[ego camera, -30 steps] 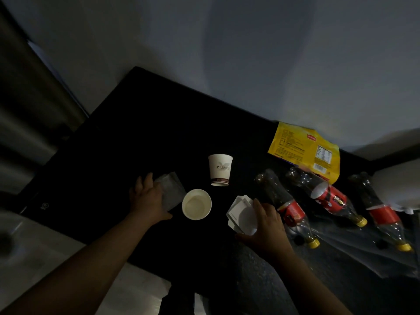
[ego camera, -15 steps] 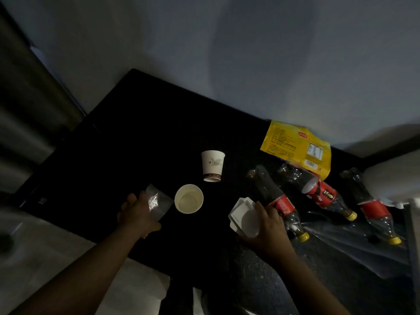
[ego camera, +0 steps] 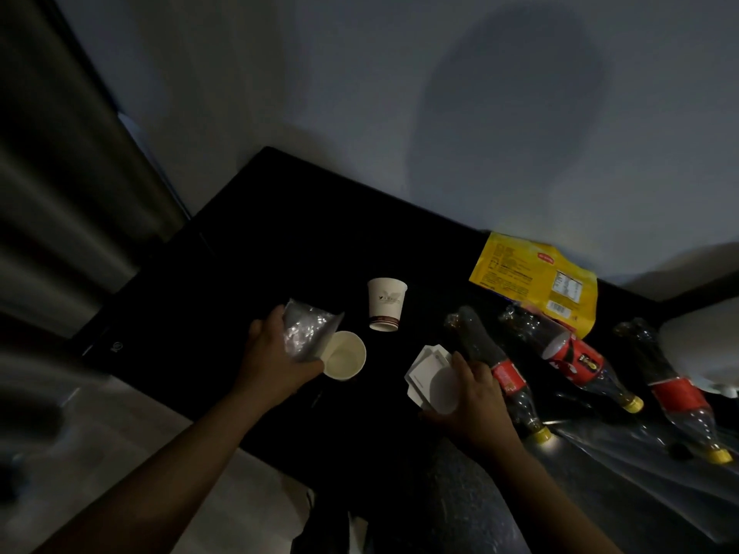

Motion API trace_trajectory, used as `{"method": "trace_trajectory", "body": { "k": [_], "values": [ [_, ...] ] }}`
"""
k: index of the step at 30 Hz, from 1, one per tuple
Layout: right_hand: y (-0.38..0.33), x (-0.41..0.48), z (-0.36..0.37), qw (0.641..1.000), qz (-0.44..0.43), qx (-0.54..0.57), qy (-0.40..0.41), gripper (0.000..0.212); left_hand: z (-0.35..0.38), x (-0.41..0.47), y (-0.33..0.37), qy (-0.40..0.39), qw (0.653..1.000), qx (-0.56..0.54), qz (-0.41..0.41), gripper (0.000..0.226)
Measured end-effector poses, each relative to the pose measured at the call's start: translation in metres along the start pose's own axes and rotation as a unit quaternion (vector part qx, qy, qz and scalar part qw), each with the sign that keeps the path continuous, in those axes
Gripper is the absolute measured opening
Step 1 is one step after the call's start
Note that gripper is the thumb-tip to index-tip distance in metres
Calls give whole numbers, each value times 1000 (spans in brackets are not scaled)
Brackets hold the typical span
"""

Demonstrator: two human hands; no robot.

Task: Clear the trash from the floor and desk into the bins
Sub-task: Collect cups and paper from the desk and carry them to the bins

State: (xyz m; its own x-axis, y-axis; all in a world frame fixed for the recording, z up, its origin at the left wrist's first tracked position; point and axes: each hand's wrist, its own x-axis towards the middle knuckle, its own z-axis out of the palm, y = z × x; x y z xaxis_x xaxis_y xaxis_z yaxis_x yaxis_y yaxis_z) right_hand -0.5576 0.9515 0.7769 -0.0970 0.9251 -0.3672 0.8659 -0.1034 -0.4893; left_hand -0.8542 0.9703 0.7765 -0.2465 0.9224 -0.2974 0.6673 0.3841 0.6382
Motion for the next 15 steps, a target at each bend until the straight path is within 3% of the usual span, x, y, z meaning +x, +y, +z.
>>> {"method": "trace_trajectory", "body": {
  "k": [4, 7, 10, 15],
  "values": [
    [8, -2, -6, 1000, 1, 10, 0, 106, 9, -6, 29, -6, 997, 42, 66, 110],
    [15, -7, -10, 1000, 9, 17, 14, 106, 24, -9, 47, -48, 985, 138, 93, 105],
    [25, -13, -14, 999, 21, 25, 22, 103, 42, -5, 56, -85, 965, 230, 93, 100],
    [40, -23, -20, 998, 34, 22, 52, 101, 59, 7, 59, -110, 948, 292, 63, 102]
  ]
}}
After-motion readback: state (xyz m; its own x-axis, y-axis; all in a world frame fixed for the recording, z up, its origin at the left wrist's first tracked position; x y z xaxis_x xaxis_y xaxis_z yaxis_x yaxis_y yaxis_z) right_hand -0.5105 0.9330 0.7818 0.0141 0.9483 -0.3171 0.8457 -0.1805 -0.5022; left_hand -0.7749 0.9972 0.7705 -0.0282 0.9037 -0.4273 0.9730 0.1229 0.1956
